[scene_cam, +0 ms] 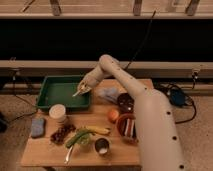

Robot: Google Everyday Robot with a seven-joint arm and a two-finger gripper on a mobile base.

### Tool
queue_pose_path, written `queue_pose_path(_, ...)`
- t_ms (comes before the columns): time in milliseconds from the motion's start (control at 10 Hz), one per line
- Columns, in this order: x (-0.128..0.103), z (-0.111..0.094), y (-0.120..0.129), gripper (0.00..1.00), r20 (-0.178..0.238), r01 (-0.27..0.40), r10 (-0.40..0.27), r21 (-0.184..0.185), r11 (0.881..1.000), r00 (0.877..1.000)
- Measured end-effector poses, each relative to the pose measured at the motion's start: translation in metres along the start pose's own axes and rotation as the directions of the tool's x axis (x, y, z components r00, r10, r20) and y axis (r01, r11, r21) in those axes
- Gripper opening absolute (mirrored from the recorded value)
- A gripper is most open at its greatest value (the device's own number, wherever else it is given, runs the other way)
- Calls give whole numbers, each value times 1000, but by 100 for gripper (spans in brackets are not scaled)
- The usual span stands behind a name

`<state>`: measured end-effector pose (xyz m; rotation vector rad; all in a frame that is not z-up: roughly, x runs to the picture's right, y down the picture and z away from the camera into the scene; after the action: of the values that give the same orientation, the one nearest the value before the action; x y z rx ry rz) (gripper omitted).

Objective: Wipe tray with brush

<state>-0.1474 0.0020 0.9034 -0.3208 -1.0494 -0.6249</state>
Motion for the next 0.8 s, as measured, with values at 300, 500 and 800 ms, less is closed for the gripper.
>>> queue_pose_path(300,1,18,-29,0,19,26,-26,-5,1000,999)
queue_pose_path(500,-8,46,-60,0,48,58,-57,-9,998,997)
queue_pose_path(800,-32,86,-95,0,118,135,-131,-28,990,984)
